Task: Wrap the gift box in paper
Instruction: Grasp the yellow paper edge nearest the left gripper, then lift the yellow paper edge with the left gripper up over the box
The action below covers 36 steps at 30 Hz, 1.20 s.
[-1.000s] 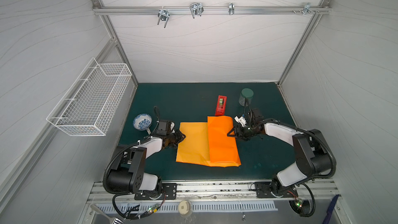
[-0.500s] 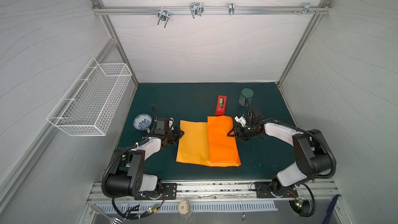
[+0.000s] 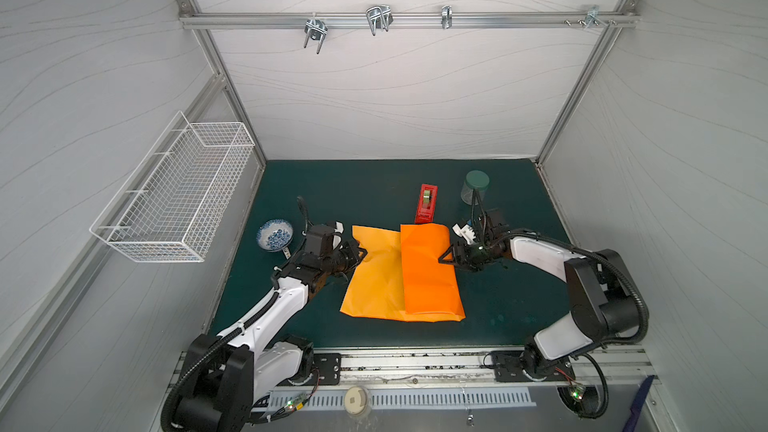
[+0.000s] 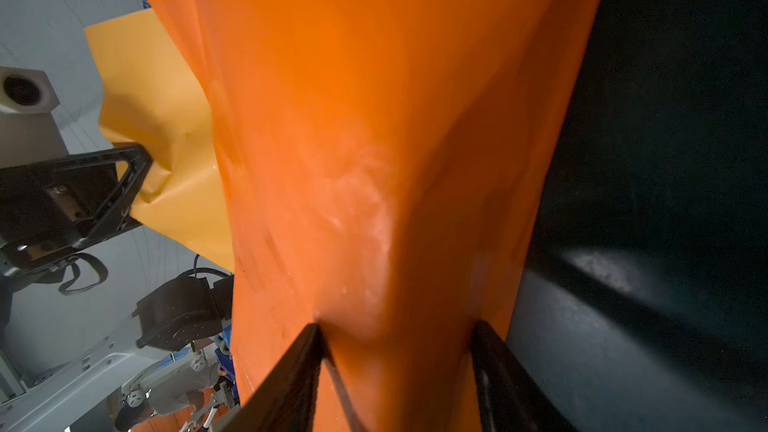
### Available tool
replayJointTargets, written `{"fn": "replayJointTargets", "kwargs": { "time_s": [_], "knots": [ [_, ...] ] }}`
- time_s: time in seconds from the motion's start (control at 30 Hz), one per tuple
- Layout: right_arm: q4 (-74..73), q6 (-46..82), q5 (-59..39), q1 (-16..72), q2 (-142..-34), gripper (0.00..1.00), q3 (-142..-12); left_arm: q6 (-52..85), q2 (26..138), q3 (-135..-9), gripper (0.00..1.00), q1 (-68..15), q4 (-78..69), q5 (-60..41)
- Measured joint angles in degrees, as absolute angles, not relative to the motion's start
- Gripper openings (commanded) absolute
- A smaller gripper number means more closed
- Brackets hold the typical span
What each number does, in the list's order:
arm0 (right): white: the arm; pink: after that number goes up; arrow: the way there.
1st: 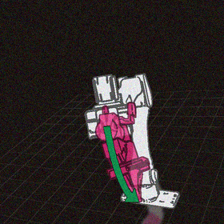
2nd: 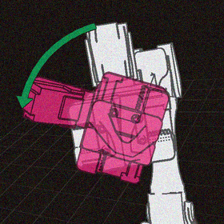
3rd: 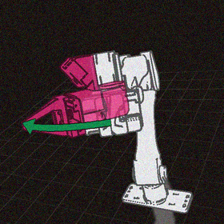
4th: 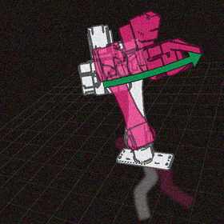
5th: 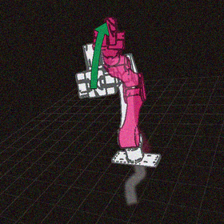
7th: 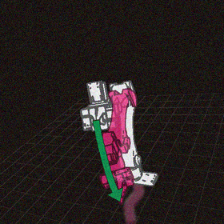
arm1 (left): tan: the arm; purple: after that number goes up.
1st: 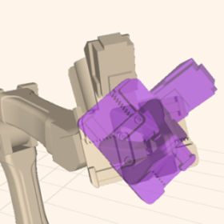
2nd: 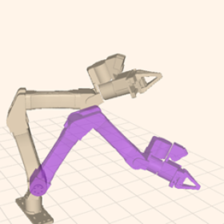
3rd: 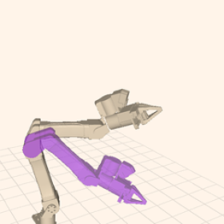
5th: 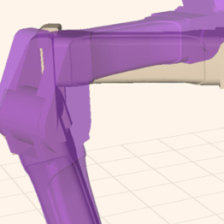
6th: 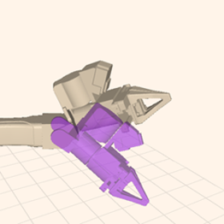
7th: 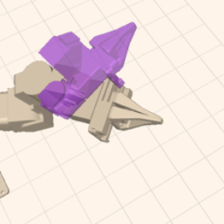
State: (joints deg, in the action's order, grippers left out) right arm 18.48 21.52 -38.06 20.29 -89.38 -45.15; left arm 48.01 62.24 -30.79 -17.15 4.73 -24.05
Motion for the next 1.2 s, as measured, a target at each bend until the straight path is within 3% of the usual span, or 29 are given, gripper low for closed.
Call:
{"fn": "replayJointTargets", "kwargs": {
  "time_s": [0.23,0.4,0.7,1.2],
  "knots": [
    [18.5,21.5,-38.06,20.29,-89.38,0.57,-45.15,50.52,65.54,-38.68,0.06,-24.21,11.86,-19.31],
    [18.5,21.5,-38.06,20.29,-89.38,0.56,-45.15,49.91,70.48,-46.78,0.0,-30.35,18.68,-14.02],
    [18.48,21.52,-38.06,20.29,-89.36,0.56,-45.15,45.98,80.64,-61.56,0.0,-40.73,30.52,-3.62],
    [18.5,21.52,-38.09,20.32,-89.32,0.56,-45.15,44.62,84.38,-65.14,0.06,-44.07,35.05,-0.47]
  ]
}}
